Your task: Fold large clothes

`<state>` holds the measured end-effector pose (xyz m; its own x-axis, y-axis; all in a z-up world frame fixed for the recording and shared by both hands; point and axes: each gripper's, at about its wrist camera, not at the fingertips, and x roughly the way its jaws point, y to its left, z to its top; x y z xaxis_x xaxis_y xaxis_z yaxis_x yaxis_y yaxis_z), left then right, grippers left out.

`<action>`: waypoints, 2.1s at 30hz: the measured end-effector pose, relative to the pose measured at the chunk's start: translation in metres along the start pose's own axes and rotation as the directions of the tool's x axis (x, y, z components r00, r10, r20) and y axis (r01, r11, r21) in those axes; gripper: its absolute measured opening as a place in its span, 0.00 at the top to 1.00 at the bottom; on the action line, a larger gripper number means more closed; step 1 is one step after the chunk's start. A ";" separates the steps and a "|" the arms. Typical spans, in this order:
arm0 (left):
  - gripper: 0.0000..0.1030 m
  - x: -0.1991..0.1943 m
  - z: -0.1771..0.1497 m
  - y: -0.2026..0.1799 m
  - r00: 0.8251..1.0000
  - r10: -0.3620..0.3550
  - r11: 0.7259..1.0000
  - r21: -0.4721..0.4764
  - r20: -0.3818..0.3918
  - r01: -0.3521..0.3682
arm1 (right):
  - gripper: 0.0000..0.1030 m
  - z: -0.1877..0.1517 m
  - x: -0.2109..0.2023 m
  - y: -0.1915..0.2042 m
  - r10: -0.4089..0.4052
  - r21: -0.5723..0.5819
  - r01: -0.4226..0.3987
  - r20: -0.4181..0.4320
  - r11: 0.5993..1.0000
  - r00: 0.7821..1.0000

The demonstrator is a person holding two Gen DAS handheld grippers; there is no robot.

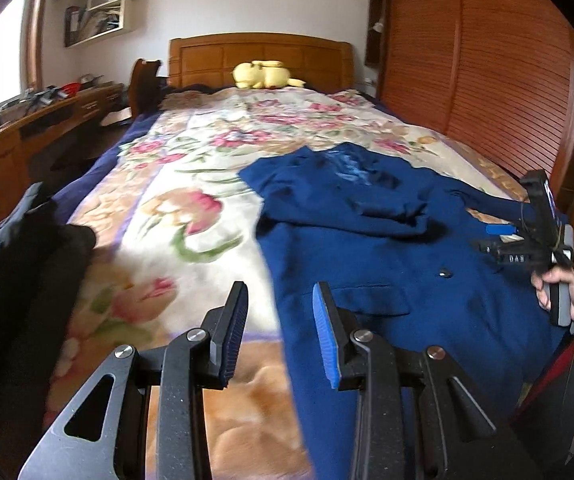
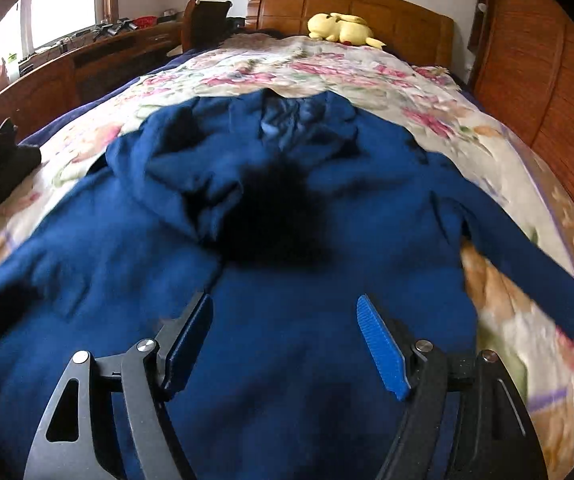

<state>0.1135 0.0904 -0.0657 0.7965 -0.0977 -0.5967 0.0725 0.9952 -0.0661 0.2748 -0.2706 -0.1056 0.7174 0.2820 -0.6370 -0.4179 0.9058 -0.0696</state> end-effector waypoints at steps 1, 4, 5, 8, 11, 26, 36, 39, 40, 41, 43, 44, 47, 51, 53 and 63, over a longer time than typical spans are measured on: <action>0.67 0.004 0.003 -0.006 1.000 -0.015 1.000 0.008 -0.005 0.016 | 0.26 -0.005 -0.005 -0.009 -0.019 -0.007 0.019 0.003 1.000 1.000; 0.66 0.017 0.013 -0.023 0.999 -0.051 0.998 0.032 -0.017 0.052 | 0.26 -0.015 -0.012 -0.018 -0.067 -0.018 0.067 0.014 0.998 0.998; 0.66 0.021 0.015 -0.028 0.998 -0.059 0.997 0.038 -0.020 0.060 | 0.26 -0.020 -0.009 -0.019 -0.075 -0.017 0.075 0.011 0.997 0.997; 0.65 0.036 0.025 -0.044 0.996 -0.088 0.994 0.059 -0.030 0.090 | 0.26 -0.025 0.006 -0.022 -0.052 0.028 0.052 -0.009 0.998 0.999; 0.65 0.056 0.036 -0.058 0.993 -0.104 0.992 0.072 -0.051 0.107 | 0.26 -0.030 0.018 -0.023 -0.037 0.067 0.038 -0.023 0.997 0.999; 0.64 0.164 0.087 -0.112 0.975 -0.096 0.984 0.128 -0.201 0.123 | 0.26 -0.035 0.018 -0.021 -0.056 0.065 0.055 0.013 0.996 0.998; 0.64 0.222 0.098 -0.115 0.953 -0.041 0.992 0.104 -0.301 0.076 | 0.26 -0.036 0.017 -0.021 -0.056 0.058 0.055 0.017 0.997 0.998; 0.64 0.237 0.098 -0.114 0.942 -0.056 0.994 0.066 -0.331 0.083 | 0.26 -0.036 0.017 -0.021 -0.056 0.058 0.055 0.017 0.997 0.998; 0.64 0.242 0.097 -0.114 0.938 -0.060 0.995 0.057 -0.340 0.085 | 0.26 -0.036 0.017 -0.020 -0.057 0.058 0.055 0.017 0.997 0.998; 0.64 0.247 0.096 -0.113 0.933 -0.061 0.995 0.048 -0.354 0.084 | 0.26 -0.036 0.017 -0.020 -0.057 0.057 0.056 0.018 0.997 0.998; 0.64 0.255 0.094 -0.111 0.926 -0.067 0.996 0.031 -0.372 0.085 | 0.26 -0.036 0.017 -0.020 -0.056 0.057 0.055 0.017 0.997 0.998; 0.64 0.257 0.092 -0.111 0.923 -0.070 0.996 0.023 -0.378 0.085 | 0.26 -0.036 0.017 -0.020 -0.055 0.058 0.054 0.016 0.997 0.998; 0.64 0.259 0.088 -0.111 0.922 -0.071 0.996 0.018 -0.380 0.084 | 0.26 -0.036 0.017 -0.021 -0.055 0.058 0.054 0.016 0.997 0.998; 0.78 0.257 0.086 -0.113 0.921 -0.102 0.993 0.010 -0.376 0.114 | 0.26 -0.036 0.017 -0.021 -0.055 0.058 0.054 0.016 0.997 0.998; 0.91 0.255 0.089 -0.117 0.927 -0.088 0.993 0.042 -0.365 0.111 | 0.26 -0.036 0.017 -0.021 -0.055 0.058 0.054 0.016 0.997 0.998; 0.93 0.182 0.138 -0.181 0.959 -0.195 0.956 0.179 -0.204 0.232 | 0.26 -0.035 0.012 -0.028 -0.055 0.095 0.051 0.040 0.994 0.998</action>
<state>0.3283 -0.1060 -0.0517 0.6277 -0.2893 -0.7227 0.3616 0.9305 -0.0584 0.2753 -0.3035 -0.1383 0.7612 0.2441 -0.6008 -0.3257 0.9450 -0.0288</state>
